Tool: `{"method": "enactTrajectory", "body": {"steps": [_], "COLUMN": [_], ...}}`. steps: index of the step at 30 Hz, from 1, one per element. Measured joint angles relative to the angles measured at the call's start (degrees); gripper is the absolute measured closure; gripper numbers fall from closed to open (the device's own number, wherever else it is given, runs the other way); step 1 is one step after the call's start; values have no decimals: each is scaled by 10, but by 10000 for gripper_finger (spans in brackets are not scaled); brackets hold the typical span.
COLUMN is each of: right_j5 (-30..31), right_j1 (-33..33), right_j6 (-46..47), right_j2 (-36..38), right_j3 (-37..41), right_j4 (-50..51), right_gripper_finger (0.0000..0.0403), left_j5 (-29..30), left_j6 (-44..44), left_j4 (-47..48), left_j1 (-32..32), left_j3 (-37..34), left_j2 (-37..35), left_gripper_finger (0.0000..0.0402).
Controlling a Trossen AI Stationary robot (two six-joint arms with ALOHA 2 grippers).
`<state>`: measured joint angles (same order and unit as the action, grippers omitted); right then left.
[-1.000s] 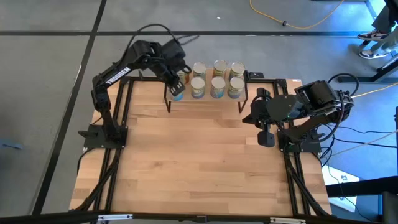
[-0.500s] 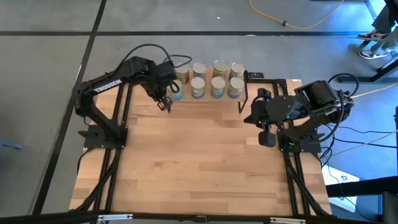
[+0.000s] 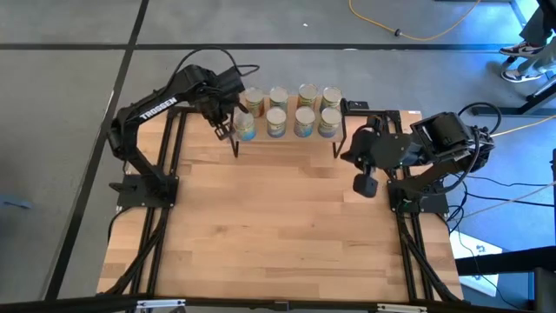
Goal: Pick and place cans onto a shelf
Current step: Put the canned cherries on the shelf
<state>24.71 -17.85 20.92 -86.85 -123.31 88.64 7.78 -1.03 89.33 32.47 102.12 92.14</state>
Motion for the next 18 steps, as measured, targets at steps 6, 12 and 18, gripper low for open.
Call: {"method": "enactTrajectory", "body": {"steps": [6, 12, 18], "right_j5": [61, 67, 67], "right_j1": [0, 0, 0], "right_j6": [2, 13, 13], "right_j2": [0, 0, 0], "right_j3": [0, 0, 0], "right_j4": [2, 8, 10], "right_gripper_finger": [384, 384, 384], "left_j5": [-32, -50, -62], "left_j6": [32, 32, 31], "left_j4": [-33, -51, -68], "left_j1": [9, 9, 9], "left_j3": [0, 0, 0], "left_j2": [1, 1, 4], "left_gripper_finger": [401, 401, 401]}}
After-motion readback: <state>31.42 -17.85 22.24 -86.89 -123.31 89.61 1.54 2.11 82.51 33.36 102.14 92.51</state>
